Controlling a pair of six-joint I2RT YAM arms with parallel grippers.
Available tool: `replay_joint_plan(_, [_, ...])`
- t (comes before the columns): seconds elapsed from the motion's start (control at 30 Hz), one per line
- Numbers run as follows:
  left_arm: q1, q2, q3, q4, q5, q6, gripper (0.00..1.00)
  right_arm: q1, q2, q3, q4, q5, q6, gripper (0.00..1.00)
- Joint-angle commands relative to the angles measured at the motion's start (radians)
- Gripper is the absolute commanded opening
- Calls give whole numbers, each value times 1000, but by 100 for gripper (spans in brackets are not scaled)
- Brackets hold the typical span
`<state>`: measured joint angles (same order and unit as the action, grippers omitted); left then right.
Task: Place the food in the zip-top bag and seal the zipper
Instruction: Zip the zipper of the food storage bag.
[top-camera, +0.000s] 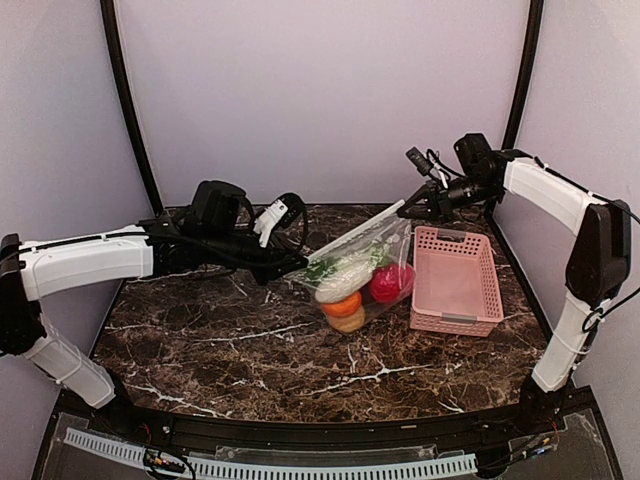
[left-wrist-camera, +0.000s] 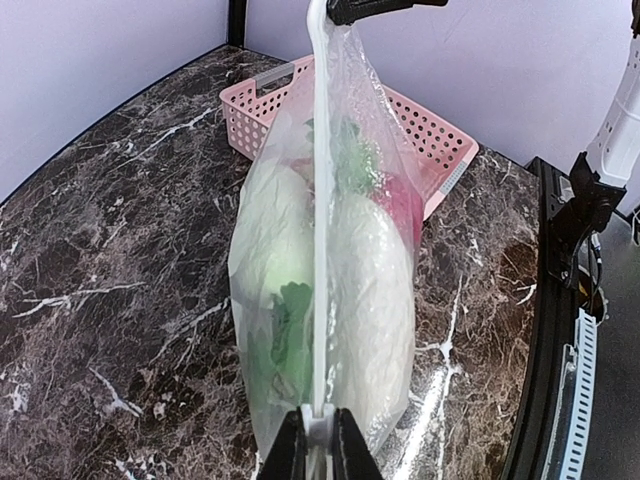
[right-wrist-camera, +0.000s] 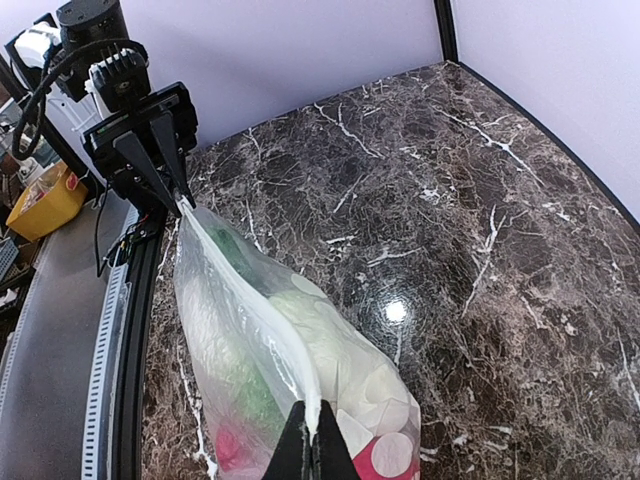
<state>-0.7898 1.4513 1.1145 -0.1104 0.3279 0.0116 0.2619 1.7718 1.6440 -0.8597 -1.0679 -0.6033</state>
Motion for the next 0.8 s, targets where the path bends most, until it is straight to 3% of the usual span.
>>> replay_joint_plan(0.0, [13,-46,-28,-88,-13,23,1,-31,2,-16,36,0,10,0])
replay_joint_plan(0.77, [28,-72,-86,-75,-15,9,1,-32,34,-3,54,-27,42,0])
